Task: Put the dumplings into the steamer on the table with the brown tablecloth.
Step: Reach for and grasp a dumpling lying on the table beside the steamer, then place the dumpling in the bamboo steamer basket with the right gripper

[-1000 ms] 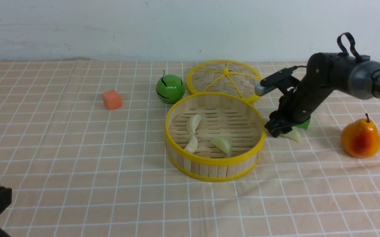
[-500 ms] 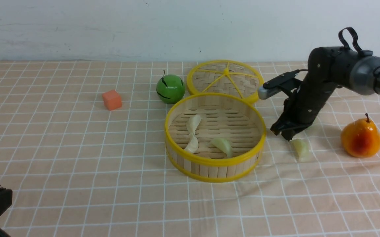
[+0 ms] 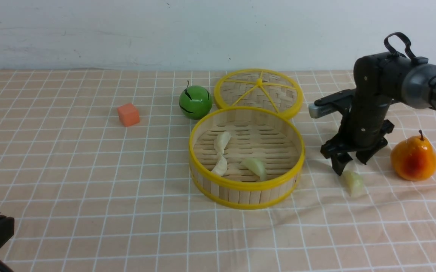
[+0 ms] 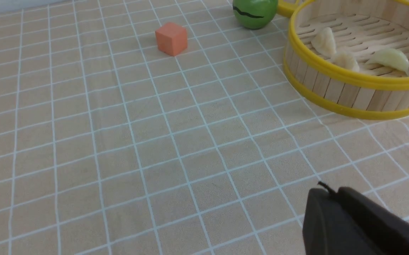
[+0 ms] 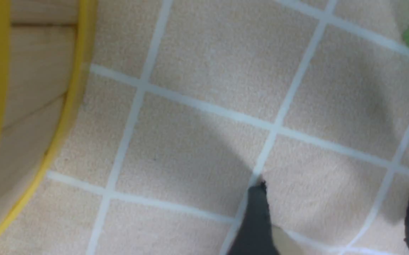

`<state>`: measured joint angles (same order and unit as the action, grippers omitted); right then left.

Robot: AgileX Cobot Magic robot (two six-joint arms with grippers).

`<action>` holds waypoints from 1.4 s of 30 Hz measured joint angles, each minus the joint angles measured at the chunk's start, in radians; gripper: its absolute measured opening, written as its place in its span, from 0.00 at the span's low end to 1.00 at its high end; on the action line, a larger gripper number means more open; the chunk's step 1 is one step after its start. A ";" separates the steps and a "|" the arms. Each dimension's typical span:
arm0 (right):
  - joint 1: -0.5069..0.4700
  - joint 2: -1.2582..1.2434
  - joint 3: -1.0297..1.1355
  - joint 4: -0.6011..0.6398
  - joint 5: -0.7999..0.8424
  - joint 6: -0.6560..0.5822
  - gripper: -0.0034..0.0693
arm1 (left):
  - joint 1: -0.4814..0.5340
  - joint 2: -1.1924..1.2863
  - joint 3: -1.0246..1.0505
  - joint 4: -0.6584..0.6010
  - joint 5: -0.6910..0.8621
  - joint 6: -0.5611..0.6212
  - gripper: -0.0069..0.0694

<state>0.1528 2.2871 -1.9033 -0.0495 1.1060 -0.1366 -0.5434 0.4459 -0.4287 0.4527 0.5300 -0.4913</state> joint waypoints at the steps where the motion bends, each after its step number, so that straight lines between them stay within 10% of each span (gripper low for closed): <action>1: 0.000 0.000 0.000 0.000 0.008 0.007 0.78 | 0.000 0.000 0.000 0.000 0.000 -0.001 0.13; 18: 0.000 -0.018 0.049 0.011 0.065 0.137 0.62 | 0.000 0.000 0.000 0.000 0.000 -0.003 0.14; 25: 0.000 -0.021 0.050 0.058 0.065 0.102 0.31 | 0.000 0.000 0.000 -0.019 0.000 -0.004 0.15; 42: 0.000 -0.053 -0.080 0.133 0.118 0.065 0.29 | 0.000 0.000 0.000 -0.030 0.000 -0.004 0.16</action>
<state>0.1528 2.2343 -1.9832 0.0834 1.2237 -0.0714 -0.5434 0.4459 -0.4287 0.4227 0.5300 -0.4949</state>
